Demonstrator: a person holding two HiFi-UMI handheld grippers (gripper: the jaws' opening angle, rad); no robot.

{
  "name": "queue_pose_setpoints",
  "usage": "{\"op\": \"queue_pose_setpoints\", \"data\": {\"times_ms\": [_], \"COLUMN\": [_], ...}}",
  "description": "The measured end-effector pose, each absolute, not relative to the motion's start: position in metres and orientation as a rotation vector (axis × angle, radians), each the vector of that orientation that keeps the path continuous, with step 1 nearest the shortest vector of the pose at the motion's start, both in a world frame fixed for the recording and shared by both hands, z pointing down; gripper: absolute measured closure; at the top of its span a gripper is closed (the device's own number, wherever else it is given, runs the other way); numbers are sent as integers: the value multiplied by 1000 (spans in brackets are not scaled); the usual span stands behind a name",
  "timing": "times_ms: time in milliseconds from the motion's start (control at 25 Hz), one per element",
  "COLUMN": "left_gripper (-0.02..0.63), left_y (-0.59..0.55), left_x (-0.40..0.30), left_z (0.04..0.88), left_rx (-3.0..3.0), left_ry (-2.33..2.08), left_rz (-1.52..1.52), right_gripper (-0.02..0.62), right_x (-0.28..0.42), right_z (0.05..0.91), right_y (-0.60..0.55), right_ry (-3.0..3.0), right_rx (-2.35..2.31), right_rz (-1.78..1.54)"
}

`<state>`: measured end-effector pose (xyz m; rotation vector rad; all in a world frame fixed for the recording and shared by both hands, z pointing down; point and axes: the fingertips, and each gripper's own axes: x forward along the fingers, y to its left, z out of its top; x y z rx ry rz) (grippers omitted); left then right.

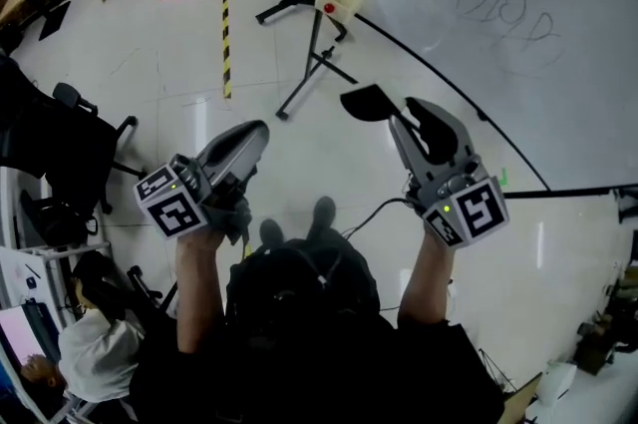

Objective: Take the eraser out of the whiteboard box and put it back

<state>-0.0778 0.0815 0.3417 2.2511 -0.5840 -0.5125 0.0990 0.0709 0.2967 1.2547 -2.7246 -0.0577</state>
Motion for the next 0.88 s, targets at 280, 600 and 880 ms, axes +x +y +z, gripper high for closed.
{"op": "queue_pose_setpoints", "data": {"times_ms": [280,600,880], "left_gripper": [592,592,592], "left_y": [104,114,118], "left_x": [-97,-99,-103], "left_z": [351,351,354], "left_rx": [2217,2216,2218], "left_ry": [-482,-429,-428], "left_rz": [-549,-567,-577], "right_gripper": [465,465,465], "right_x": [79,76,71], "right_z": [296,296,300], "right_y": [112,127,128], "right_ry": [-2637,-2597,-2601], "right_rx": [1323,1361,1350], "right_rz": [-47,-53,-60]}}
